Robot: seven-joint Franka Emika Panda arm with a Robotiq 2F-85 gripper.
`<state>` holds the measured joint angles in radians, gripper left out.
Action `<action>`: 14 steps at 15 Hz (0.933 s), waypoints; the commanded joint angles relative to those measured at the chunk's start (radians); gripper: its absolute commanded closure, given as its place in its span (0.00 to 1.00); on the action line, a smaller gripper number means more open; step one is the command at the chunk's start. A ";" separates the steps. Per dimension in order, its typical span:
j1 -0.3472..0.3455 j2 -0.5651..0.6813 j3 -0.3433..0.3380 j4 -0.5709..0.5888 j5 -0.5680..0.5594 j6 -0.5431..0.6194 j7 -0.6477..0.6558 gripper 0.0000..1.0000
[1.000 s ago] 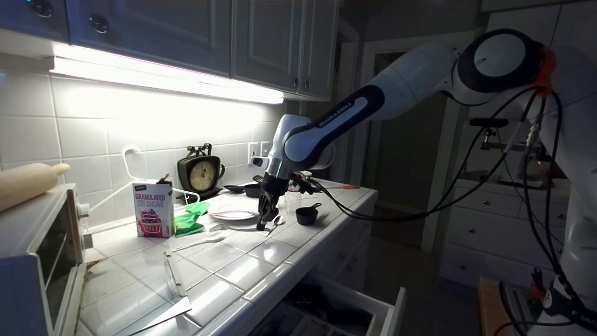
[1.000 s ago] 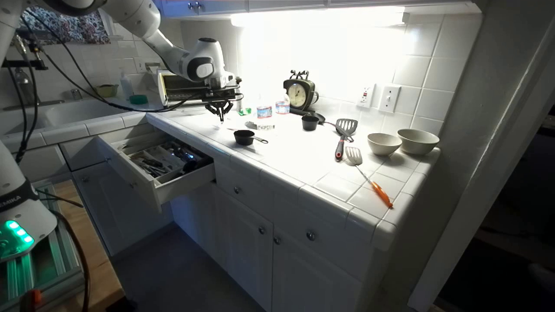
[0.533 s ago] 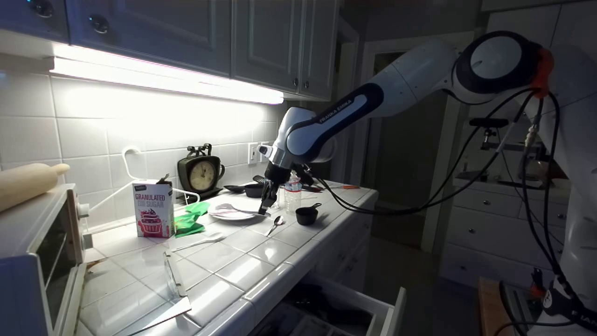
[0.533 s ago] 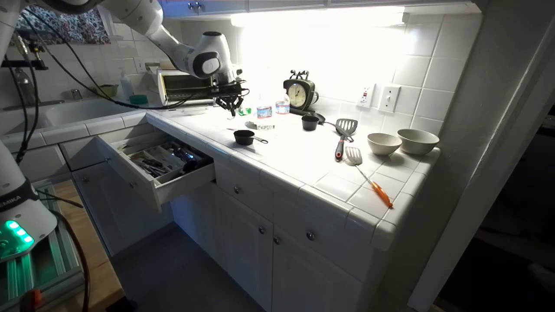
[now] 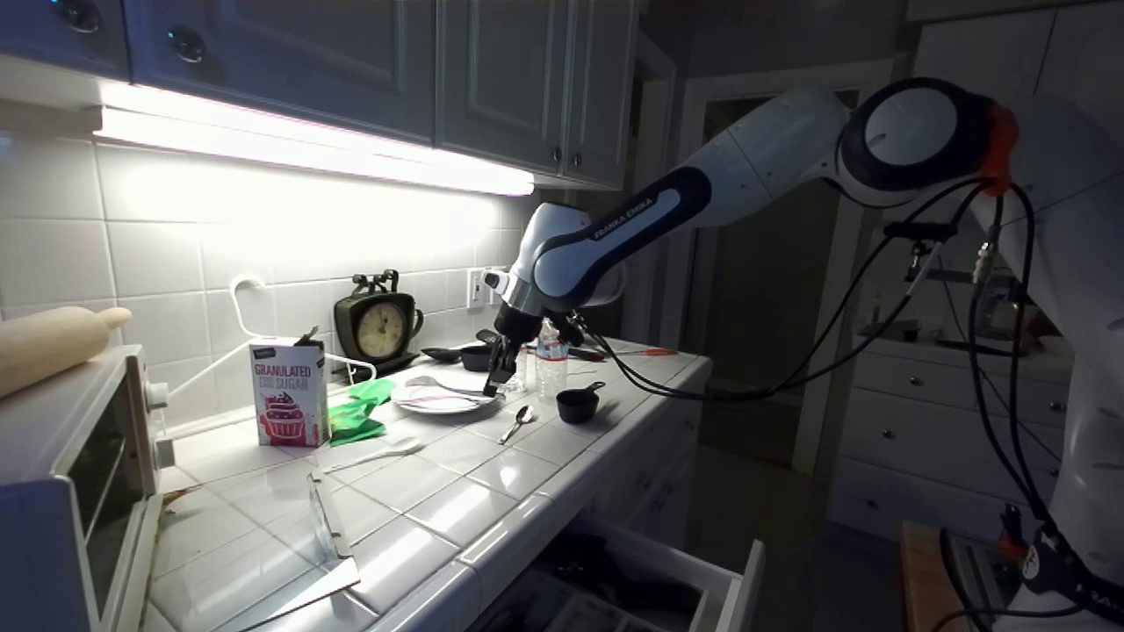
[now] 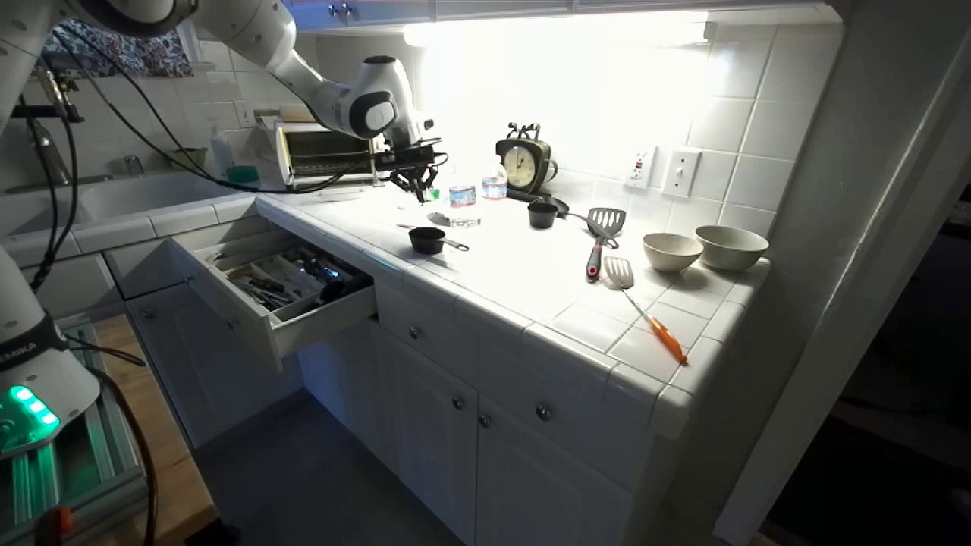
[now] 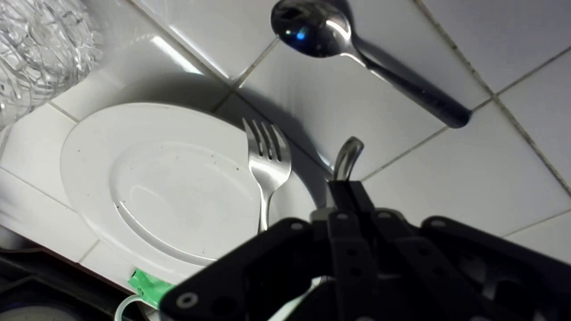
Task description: Put the spoon and the fork on the plate
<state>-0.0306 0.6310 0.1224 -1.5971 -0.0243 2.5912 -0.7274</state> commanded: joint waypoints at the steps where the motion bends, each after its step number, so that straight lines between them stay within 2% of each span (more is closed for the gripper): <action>1: 0.010 0.066 -0.011 0.085 -0.061 -0.006 0.015 0.99; 14: 0.020 0.173 -0.008 0.226 -0.125 -0.037 -0.002 0.99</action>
<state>-0.0201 0.7681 0.1174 -1.4315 -0.1179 2.5827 -0.7298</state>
